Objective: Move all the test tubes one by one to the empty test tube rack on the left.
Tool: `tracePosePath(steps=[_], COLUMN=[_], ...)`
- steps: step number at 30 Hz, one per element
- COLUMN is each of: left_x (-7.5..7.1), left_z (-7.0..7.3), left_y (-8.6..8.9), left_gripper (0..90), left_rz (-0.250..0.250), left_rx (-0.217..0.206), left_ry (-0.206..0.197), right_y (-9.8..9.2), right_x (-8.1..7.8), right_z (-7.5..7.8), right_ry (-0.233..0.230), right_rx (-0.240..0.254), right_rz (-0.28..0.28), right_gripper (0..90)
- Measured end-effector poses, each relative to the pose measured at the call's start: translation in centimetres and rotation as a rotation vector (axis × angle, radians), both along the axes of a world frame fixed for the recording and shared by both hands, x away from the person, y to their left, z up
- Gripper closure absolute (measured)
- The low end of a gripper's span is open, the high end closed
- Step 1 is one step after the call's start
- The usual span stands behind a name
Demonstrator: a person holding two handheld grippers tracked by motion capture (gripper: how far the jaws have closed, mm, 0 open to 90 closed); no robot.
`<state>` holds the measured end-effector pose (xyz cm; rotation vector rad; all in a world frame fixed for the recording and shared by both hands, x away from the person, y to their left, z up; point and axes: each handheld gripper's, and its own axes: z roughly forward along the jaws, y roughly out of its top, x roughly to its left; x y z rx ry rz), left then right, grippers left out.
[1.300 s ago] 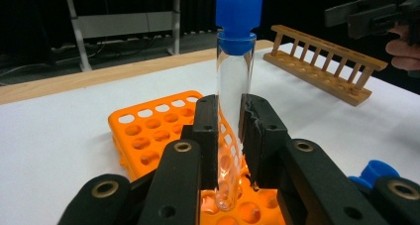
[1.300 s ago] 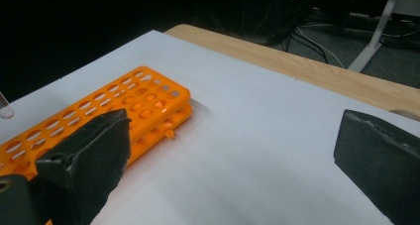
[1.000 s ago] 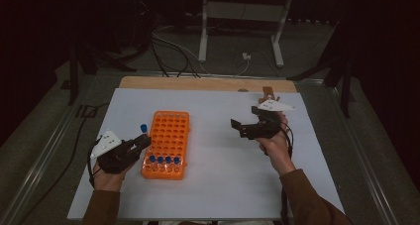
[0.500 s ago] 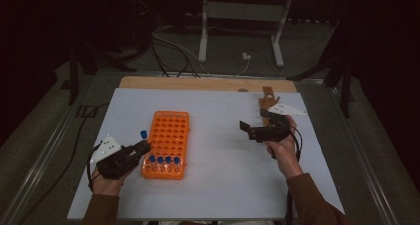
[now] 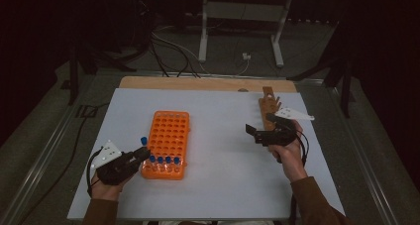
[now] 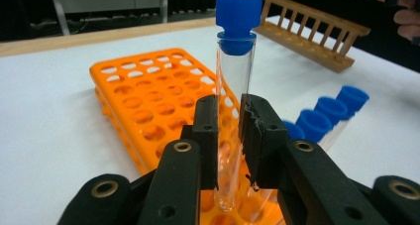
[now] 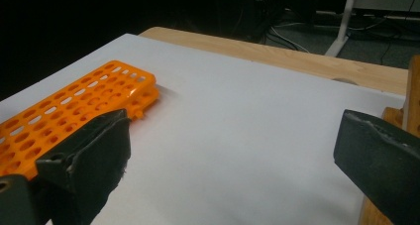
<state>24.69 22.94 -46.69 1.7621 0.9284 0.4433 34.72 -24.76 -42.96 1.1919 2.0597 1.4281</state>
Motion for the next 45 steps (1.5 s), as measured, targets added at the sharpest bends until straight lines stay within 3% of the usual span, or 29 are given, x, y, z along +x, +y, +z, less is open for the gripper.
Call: tracePosePath(steps=[10, 17, 27, 30, 38, 45], left_x=[-0.8, -1.0, -1.2, -1.1, -1.1, -1.2], left_z=[-1.0, -1.5, -1.7, -2.0, -2.1, -2.2], left_y=[0.3, 0.1, -0.4, -0.7, -0.7, -0.5], left_gripper=[77.9, 77.9, 78.0, 78.0, 78.1, 75.0], left_rz=[-0.013, -0.027, -0.039, -0.043, -0.042, -0.036], left_rx=[0.048, 0.118, 0.206, 0.247, 0.25, 0.225], left_ry=[0.044, 0.079, 0.08, 0.1, 0.101, 0.101], right_y=[-0.4, -0.6, -1.4, -1.7, -2.3, -2.8], right_x=[-0.4, -0.7, -1.2, -1.3, -1.8, -2.3], right_z=[-0.1, -0.2, -0.6, -0.8, -1.0, -1.6], right_ry=[-0.004, -0.003, 0.0, 0.002, 0.001, 0.012], right_rx=[0.014, 0.018, 0.019, 0.018, 0.021, 0.017], right_rz=[0.001, -0.001, -0.01, -0.011, -0.018, -0.021], right_gripper=[1.4, 1.4, 1.4, 1.4, 1.4, 1.4])
